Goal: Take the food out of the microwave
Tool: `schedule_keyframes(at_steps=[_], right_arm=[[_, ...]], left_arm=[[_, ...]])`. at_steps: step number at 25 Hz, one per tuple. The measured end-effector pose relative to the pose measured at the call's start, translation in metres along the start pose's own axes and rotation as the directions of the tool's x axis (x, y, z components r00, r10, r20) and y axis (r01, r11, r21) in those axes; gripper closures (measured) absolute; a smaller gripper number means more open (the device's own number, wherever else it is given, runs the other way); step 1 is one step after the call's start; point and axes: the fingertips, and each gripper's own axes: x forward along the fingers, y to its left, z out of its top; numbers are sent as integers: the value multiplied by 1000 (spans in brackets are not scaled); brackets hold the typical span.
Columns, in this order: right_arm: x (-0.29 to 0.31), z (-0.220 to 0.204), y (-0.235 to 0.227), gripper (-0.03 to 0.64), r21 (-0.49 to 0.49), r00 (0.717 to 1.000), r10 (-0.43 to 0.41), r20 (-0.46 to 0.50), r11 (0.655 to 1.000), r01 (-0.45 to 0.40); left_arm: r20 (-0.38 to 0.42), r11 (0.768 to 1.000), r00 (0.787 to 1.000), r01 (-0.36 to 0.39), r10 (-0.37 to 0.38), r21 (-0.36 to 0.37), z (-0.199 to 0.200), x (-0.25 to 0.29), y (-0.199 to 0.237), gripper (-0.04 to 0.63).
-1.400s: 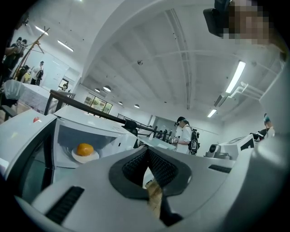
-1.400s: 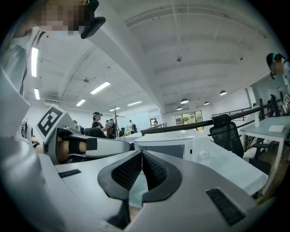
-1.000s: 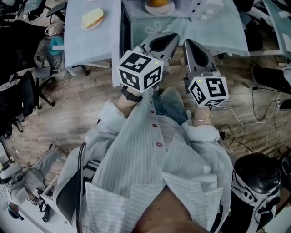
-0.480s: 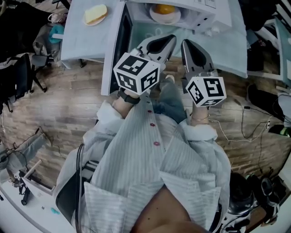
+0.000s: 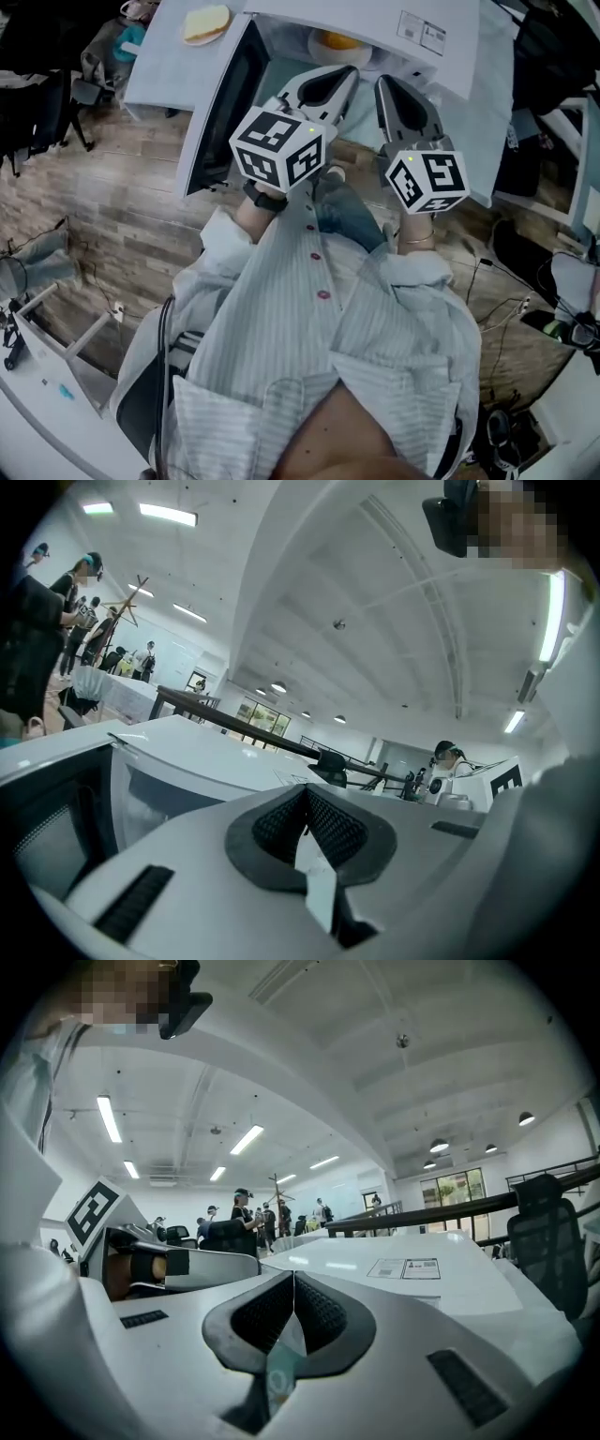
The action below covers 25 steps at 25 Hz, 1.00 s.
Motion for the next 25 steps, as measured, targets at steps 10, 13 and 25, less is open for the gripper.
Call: schedule_keyframes(at_steps=[10, 13, 25], right_arm=[[8, 0, -24, 584, -7, 994, 108, -24, 994, -108], [11, -4, -25, 584, -5, 992, 122, -39, 993, -122], [42, -2, -29, 584, 12, 993, 104, -47, 995, -104]], left_arm=[[29, 994, 994, -103, 104, -27, -5, 23, -5, 587], [32, 991, 991, -127, 128, -35, -5, 22, -1, 588], [35, 993, 993, -111, 112, -29, 14, 39, 28, 588]])
